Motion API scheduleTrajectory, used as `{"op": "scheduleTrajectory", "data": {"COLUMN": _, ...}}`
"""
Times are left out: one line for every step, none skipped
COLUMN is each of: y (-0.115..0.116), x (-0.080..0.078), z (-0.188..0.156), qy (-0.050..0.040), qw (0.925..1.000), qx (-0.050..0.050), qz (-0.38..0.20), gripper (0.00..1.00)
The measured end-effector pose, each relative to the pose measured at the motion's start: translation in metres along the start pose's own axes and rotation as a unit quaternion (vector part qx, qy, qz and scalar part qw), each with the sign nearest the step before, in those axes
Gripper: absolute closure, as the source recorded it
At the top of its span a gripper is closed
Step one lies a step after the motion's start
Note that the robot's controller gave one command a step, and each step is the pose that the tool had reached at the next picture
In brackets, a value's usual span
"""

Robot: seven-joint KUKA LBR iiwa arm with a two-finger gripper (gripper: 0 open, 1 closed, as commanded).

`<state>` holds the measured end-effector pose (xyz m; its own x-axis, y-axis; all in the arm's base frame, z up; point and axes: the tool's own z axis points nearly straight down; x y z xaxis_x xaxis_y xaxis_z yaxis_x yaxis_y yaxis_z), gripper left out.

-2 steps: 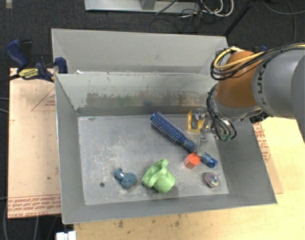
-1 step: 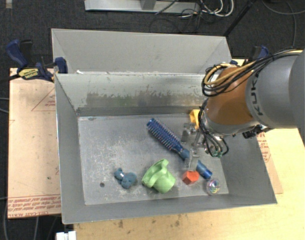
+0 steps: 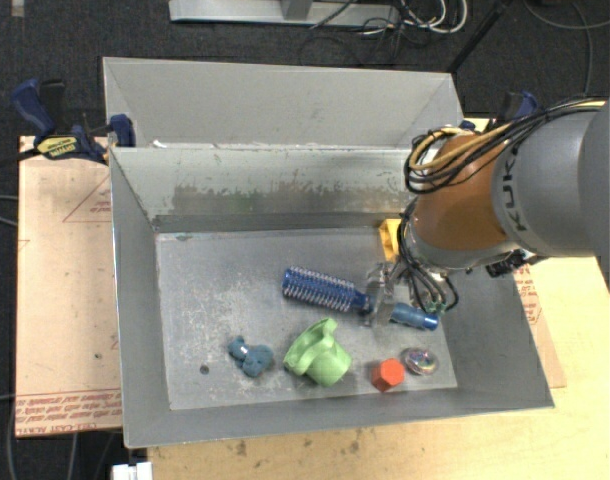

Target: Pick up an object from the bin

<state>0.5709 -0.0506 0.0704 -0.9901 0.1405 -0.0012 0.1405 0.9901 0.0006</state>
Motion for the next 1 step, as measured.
{"op": "scheduleTrajectory", "data": {"y": 0.011, "x": 0.0088, "z": -0.1089, "qy": -0.0038, "qw": 0.9998, "qx": 0.0, "qz": -0.018, "gripper": 1.0}}
